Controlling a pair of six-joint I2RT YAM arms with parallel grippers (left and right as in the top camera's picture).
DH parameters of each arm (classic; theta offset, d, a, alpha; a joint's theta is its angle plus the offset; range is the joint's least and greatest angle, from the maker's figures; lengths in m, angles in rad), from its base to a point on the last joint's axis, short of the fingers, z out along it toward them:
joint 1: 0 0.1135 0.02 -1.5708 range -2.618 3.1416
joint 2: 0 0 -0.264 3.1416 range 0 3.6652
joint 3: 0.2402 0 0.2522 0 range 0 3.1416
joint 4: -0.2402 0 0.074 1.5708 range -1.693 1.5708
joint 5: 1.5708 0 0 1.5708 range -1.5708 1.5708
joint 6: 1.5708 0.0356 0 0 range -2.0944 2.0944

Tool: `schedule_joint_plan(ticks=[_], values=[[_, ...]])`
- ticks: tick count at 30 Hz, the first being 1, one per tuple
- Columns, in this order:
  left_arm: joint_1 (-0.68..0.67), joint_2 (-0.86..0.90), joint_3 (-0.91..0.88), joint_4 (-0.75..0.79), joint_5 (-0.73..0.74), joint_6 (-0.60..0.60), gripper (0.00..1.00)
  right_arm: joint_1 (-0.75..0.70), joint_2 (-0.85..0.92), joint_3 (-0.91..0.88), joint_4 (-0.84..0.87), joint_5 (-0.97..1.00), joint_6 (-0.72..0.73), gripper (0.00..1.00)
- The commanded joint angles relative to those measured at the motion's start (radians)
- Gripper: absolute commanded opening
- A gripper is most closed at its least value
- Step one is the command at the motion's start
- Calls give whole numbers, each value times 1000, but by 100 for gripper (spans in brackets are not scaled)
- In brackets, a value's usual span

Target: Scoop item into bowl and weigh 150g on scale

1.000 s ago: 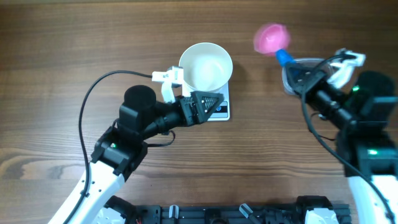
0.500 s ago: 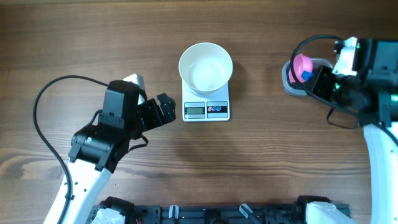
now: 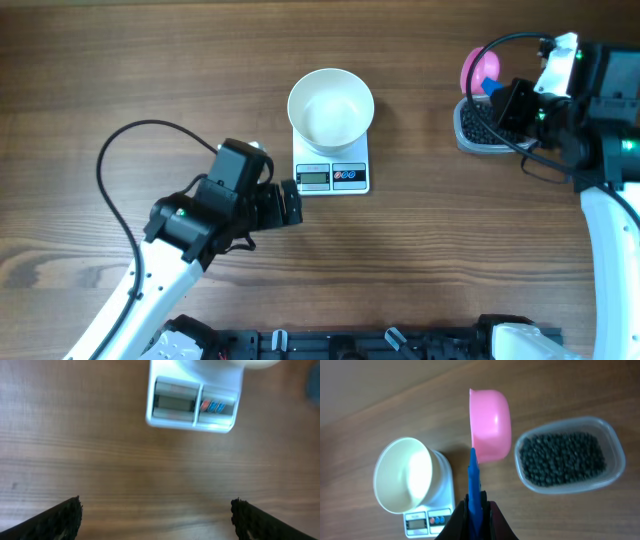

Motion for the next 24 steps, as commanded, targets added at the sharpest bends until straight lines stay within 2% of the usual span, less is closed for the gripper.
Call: schedule_joint_plan(ticks=[1, 5, 8, 10, 13, 18, 22, 24], values=[[-14, 16, 13, -77, -17, 19, 100, -3, -95, 11, 35, -33, 2, 4], [-33, 16, 13, -55, 3, 19, 100, -3, -202, 11, 69, -33, 6, 4], [-121, 16, 12, -4, 9, -19, 100, -3, -270, 10, 8, -32, 53, 4], [-204, 19, 12, 5, -106, -180, 100, -3, -304, 10, -15, -32, 23, 4], [-269, 59, 12, 34, -159, -295, 100, -3, -306, 10, -18, -32, 25, 4], [-282, 211, 12, 117, -171, -296, 100, -3, -260, 10, -26, -33, 28, 4], [-282, 294, 12, 175, -334, -295, 100, -3, -227, 10, -24, -32, 16, 4], [-282, 329, 12, 245, -351, -241, 100, -3, -212, 10, -25, -33, 2, 4]])
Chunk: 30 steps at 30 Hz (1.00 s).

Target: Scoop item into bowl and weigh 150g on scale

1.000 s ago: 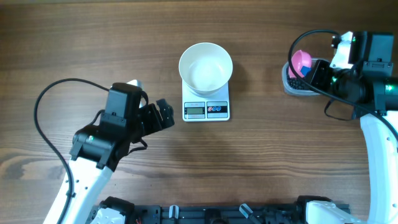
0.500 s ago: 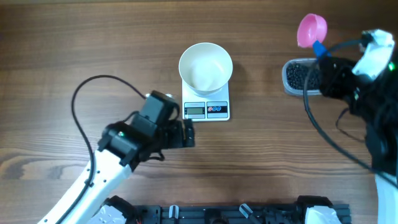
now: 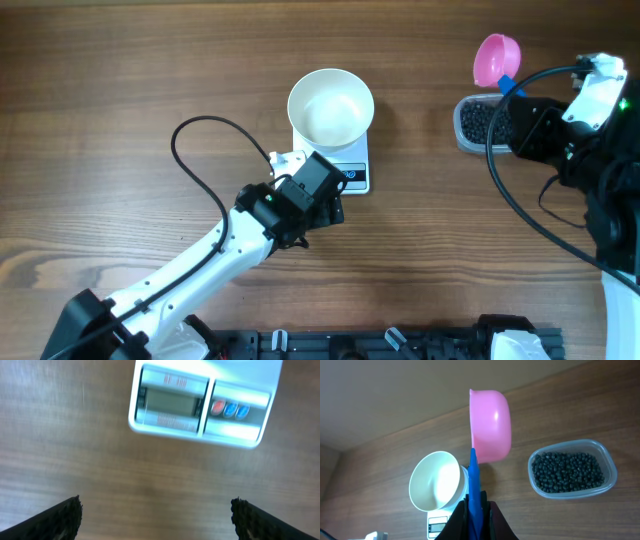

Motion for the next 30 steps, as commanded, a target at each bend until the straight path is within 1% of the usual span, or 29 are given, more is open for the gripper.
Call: schedule_joint_plan(ticks=[1, 4, 5, 7, 11, 14, 19, 23, 25, 30], values=[[-3, 56, 12, 82, -85, 43, 100, -3, 14, 10, 3, -12, -21, 4], [-2, 111, 12, 135, -76, 44, 100, -3, 18, 10, 3, -12, -21, 4], [-2, 126, 12, 154, -86, 76, 100, -3, 18, 10, 3, -12, -21, 4], [-2, 135, 12, 158, -124, 78, 100, -3, 18, 10, 3, -12, -21, 4], [-2, 183, 12, 182, -125, 89, 100, -3, 18, 10, 3, -12, -19, 4], [-2, 198, 11, 230, -140, 92, 100, -3, 18, 10, 3, -12, -18, 4], [-2, 203, 11, 304, -161, 197, 100, -3, 18, 10, 3, -12, -18, 5], [-2, 239, 10, 320, -164, 196, 100, -3, 18, 10, 3, -12, -18, 4], [-2, 266, 10, 322, -193, 193, 100, -3, 18, 10, 3, -12, -19, 4], [-2, 266, 10, 369, -212, 193, 100, -3, 18, 10, 1, -12, -18, 5]])
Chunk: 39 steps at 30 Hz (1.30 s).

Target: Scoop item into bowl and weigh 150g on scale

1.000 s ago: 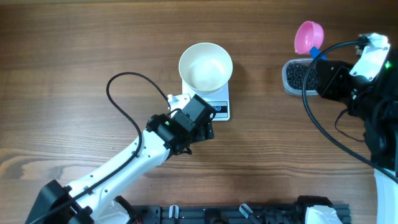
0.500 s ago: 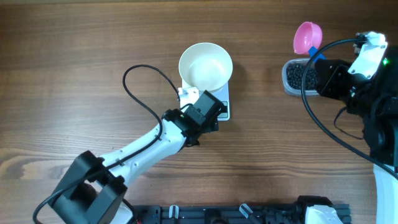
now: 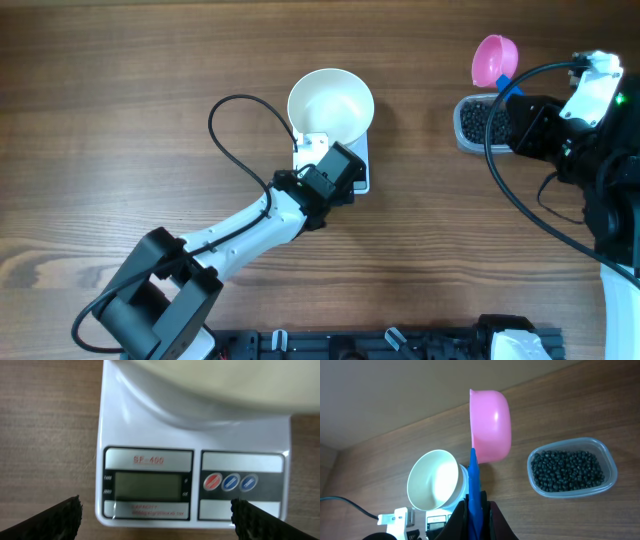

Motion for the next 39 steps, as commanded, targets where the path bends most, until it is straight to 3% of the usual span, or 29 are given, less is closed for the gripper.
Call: schedule_joint_plan(ticks=[1, 11, 15, 39], values=[[-2, 12, 10, 20, -49, 16, 100, -3, 5, 10, -2, -12, -17, 4], [57, 66, 10, 47, -41, 16, 100, -3, 5, 10, 1, -12, -18, 4], [69, 67, 10, 91, 61, 121, 100, -3, 7, 10, 3, -12, -18, 4], [62, 127, 10, 106, 60, 121, 100, -3, 9, 10, 10, -11, -20, 4]])
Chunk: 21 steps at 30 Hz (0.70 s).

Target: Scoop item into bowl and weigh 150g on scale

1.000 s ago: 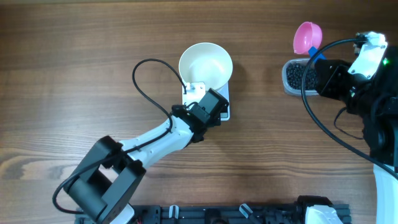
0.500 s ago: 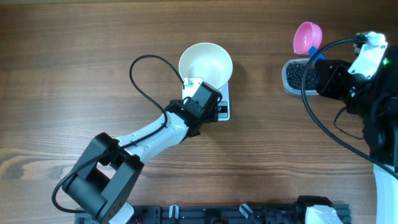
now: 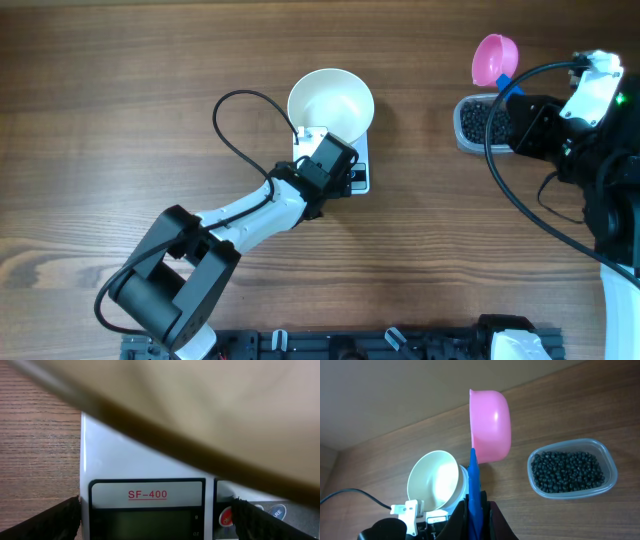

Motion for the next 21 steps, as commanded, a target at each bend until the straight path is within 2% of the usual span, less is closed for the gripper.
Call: schedule_joint_plan(ticks=[1, 21], values=[[-3, 28, 8, -9, -3, 19, 100, -3, 8, 10, 6, -11, -20, 4], [-3, 46, 8, -54, -35, 12, 100, -3, 8, 10, 5, -11, -21, 4]])
